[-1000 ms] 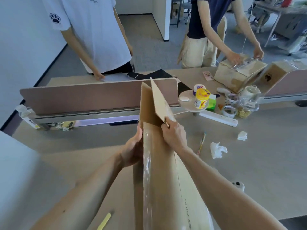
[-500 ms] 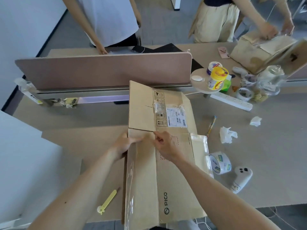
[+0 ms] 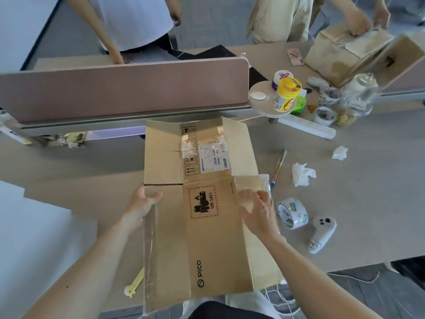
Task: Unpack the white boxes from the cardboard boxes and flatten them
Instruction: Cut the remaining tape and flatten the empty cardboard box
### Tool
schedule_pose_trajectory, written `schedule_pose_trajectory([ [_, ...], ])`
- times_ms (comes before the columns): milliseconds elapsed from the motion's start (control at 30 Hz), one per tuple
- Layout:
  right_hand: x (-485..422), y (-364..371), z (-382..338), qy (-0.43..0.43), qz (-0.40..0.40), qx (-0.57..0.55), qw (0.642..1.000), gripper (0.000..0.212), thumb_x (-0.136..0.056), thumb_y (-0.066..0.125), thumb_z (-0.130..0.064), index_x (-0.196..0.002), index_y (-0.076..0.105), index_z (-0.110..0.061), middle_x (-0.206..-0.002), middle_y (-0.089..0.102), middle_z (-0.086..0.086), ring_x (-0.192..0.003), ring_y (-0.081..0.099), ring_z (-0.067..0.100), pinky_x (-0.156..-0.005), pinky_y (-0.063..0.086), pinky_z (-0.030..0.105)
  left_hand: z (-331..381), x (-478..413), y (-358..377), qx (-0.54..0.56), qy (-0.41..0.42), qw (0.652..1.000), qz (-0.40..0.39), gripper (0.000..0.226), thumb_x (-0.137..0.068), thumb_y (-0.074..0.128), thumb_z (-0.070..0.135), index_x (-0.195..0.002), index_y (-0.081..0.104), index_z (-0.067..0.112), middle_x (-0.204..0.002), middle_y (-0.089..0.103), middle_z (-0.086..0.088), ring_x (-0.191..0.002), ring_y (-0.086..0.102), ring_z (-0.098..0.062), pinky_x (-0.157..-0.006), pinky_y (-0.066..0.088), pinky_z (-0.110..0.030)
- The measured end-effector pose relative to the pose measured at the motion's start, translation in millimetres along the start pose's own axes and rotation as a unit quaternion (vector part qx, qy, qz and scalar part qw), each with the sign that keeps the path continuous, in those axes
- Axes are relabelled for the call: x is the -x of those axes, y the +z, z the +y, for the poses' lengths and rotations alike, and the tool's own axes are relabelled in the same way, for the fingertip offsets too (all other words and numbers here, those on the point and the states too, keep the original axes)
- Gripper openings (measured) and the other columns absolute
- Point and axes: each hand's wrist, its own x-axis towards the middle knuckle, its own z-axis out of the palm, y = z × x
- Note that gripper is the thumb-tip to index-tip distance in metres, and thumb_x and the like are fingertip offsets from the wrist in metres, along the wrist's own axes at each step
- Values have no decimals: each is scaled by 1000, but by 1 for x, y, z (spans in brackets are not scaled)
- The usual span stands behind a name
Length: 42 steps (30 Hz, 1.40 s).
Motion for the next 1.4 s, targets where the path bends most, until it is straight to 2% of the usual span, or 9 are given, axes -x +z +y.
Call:
schedule_pose_trajectory([
  [133, -3, 6, 18, 80, -76, -47, 993, 72, -86, 67, -38, -147, 29, -31, -123, 48, 4, -114, 50, 23, -89, 41, 33, -10, -8, -17, -30, -30, 999, 23, 36, -89, 73, 19, -120, 55, 27, -117, 65, 1, -110, 62, -26, -101, 48, -47],
  [433, -14, 21, 30, 209, -148, -141, 956, 86, -83, 72, -44, -151, 25, -18, -141, 47, 8, -130, 46, 28, -92, 38, 34, -26, -14, -34, -89, -55, 991, 89, 50, -93, 68, 17, -138, 48, 20, -134, 54, 1, -123, 52, -29, -106, 41, -43],
  [600, -13, 32, 37, 203, -152, -122, 959, 43, -82, 71, -46, -110, 66, -14, -97, 69, 0, -92, 65, 19, -78, 53, 32, -37, -12, -41, -85, -68, 989, 99, 47, -94, 67, 15, -137, 48, 17, -142, 52, -6, -123, 52, -31, -99, 43, -39],
  [700, -9, 27, 40, 206, -110, -111, 966, 33, -80, 69, -42, -96, 66, -13, -87, 69, 4, -82, 67, 22, -75, 56, 37, -39, -12, -23, -73, -79, 990, 89, 52, -97, 63, 13, -144, 42, 14, -142, 47, -1, -130, 47, -30, -99, 38, -37],
  [867, -4, 9, 58, 205, -69, -35, 976, 28, -81, 64, -39, -88, 58, -13, -79, 64, 3, -77, 65, 27, -66, 53, 37, -34, -13, 24, -93, -59, 993, 53, 44, -95, 64, 14, -137, 48, 12, -127, 54, -3, -105, 48, -20, -88, 38, -30],
  [933, -5, 4, 62, 200, -65, 7, 978, 24, -81, 59, -33, -97, 53, -15, -85, 61, 3, -84, 61, 29, -67, 51, 38, -35, -17, 35, -117, -59, 990, 48, 43, -92, 68, 17, -132, 52, 13, -124, 58, -3, -103, 52, -21, -88, 40, -30],
  [1033, -7, 3, 61, 138, -25, 91, 986, 56, -83, 55, -21, -135, 34, -22, -112, 51, 9, -105, 49, 32, -84, 45, 43, -34, -23, 40, -167, -61, 980, 84, 44, -84, 73, 25, -122, 53, 15, -122, 63, -8, -102, 59, -27, -84, 45, -33],
  [1133, -12, 6, 54, 89, 11, 94, 992, 68, -82, 62, -21, -141, 30, -25, -126, 42, 10, -114, 44, 34, -93, 42, 46, -31, -28, 37, -248, -70, 962, 92, 56, -81, 75, 34, -124, 47, 13, -119, 60, -8, -97, 55, -27, -80, 44, -34],
  [1400, -97, 27, 7, -16, -43, 118, 992, 63, -93, 51, -41, -150, 25, -31, -154, 29, 3, -140, 28, 28, -108, 35, 48, -10, -74, 57, -447, 92, 888, 60, 82, -88, 51, 68, -152, 27, 23, -161, 21, -8, -148, 22, -28, -117, 23, -56],
])
